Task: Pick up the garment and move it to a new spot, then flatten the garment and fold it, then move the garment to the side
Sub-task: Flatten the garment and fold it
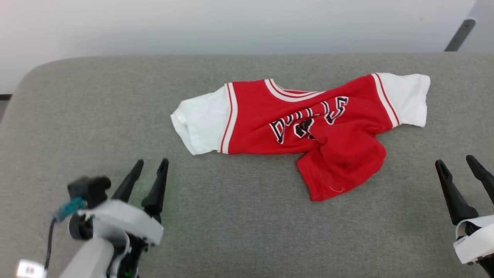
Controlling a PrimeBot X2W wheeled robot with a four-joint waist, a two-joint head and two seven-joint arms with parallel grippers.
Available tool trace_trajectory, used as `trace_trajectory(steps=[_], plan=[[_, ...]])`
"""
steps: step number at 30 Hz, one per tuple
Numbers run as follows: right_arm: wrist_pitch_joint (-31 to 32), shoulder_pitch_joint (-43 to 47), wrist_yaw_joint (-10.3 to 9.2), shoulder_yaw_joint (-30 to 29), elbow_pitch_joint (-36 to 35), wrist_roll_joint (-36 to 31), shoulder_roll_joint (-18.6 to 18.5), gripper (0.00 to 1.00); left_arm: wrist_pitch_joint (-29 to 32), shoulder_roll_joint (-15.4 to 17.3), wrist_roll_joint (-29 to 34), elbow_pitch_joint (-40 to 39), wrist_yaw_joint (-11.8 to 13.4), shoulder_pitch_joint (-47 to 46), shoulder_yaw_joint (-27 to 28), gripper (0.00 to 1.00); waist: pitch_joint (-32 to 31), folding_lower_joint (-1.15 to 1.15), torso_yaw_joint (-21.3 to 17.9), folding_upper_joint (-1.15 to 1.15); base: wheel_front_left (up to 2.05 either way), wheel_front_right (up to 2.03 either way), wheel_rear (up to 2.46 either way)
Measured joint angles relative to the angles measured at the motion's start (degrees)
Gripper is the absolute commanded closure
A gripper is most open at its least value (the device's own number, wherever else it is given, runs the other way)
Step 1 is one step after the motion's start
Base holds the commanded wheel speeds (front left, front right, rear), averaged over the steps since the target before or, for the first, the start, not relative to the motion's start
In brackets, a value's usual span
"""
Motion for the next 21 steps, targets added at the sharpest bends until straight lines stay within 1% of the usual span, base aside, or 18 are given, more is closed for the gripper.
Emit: trace_trajectory(steps=[2, 4, 7, 11, 15, 19, 21], plan=[[1.0, 0.0, 0.0, -0.1, 0.1, 0.5, -0.4, 0.0, -1.3, -0.6, 0.9, -1.3, 1.1, 2.5, 0.8, 0.0, -0.4, 0.0, 0.7, 0.0, 0.0, 0.0, 0.0], [2.7, -0.7, 0.0, 0.4, 0.8, 1.1, -1.6, 0.0, -2.2, -1.5, 0.6, -3.2, 2.3, 5.0, 3.4, 0.0, -0.6, 0.0, 1.3, 0.0, 0.0, 0.0, 0.0], [6.1, -5.0, 0.0, 2.9, 1.6, 2.0, -5.3, 0.0, -2.4, -2.5, 1.9, -6.7, 3.3, 8.4, 5.5, 0.0, -0.6, 0.0, 2.2, 0.0, 0.0, 0.0, 0.0], [11.5, -13.3, 0.0, 5.6, 5.2, 5.3, -10.5, 0.0, -2.5, -3.6, 7.5, -12.5, 4.4, 10.8, 8.3, 0.0, 0.2, 0.0, 3.5, 0.0, 0.0, 0.0, 0.0], [17.8, -22.4, 0.0, 8.0, 10.4, 8.6, -15.9, 0.0, -2.6, -5.6, 13.4, -16.7, 4.3, 11.2, 9.1, 0.0, 1.9, 0.0, 5.0, 0.0, 0.0, 0.0, 0.0], [26.8, -31.7, 0.0, 11.4, 16.7, 12.2, -20.9, 0.0, -2.6, -7.6, 18.6, -19.0, 2.9, 10.3, 8.7, 0.0, 4.6, 0.0, 6.6, 0.0, 0.0, 0.0, 0.0], [31.5, -36.3, -0.01, 12.8, 19.9, 13.6, -22.6, 0.0, -2.6, -8.8, 20.6, -19.5, 2.0, 9.5, 8.3, 0.0, 6.2, 0.0, 7.4, 0.0, 0.0, 0.0, 0.0]])
